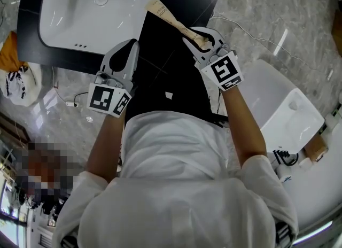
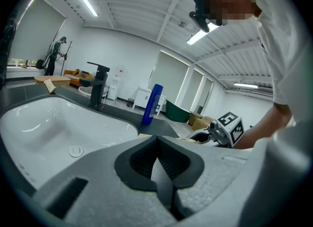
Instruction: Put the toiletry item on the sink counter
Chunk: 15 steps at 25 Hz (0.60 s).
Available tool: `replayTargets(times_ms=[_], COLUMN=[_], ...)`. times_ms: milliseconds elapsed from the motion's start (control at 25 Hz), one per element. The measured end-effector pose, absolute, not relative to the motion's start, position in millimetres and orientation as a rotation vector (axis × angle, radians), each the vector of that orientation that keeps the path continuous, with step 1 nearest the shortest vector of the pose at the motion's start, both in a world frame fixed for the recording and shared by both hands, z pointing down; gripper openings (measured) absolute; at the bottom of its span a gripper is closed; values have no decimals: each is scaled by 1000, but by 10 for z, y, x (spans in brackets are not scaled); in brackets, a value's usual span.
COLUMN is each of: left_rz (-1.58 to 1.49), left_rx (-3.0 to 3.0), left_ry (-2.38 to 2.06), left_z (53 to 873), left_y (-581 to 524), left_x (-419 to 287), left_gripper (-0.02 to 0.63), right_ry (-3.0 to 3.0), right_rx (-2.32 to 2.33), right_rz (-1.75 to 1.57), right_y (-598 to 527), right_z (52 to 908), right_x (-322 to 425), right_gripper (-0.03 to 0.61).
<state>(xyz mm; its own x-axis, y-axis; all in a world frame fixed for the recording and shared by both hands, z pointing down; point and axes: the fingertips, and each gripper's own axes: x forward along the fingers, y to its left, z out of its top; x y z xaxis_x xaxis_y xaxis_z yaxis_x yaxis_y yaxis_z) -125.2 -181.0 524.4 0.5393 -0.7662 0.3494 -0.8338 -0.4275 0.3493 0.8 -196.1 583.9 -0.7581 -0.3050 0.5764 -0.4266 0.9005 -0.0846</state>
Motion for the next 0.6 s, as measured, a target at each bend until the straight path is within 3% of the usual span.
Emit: replayTargets(times_ms=[280,600], left_rz=[164,168], left_rx=[2275,2276], left_ry=[-1297,-1278], left_z=[5255,5263], left_y=[-1758,-1651], left_x=[-1240,-1171], left_gripper=[15,15], right_ry=[-2429,-2416], right_rx=[496,484], right_rz=[312,333], right_y=[-1849,-1789], right_z=[5963,5961], right_x=[36,78], right_gripper=[85,145])
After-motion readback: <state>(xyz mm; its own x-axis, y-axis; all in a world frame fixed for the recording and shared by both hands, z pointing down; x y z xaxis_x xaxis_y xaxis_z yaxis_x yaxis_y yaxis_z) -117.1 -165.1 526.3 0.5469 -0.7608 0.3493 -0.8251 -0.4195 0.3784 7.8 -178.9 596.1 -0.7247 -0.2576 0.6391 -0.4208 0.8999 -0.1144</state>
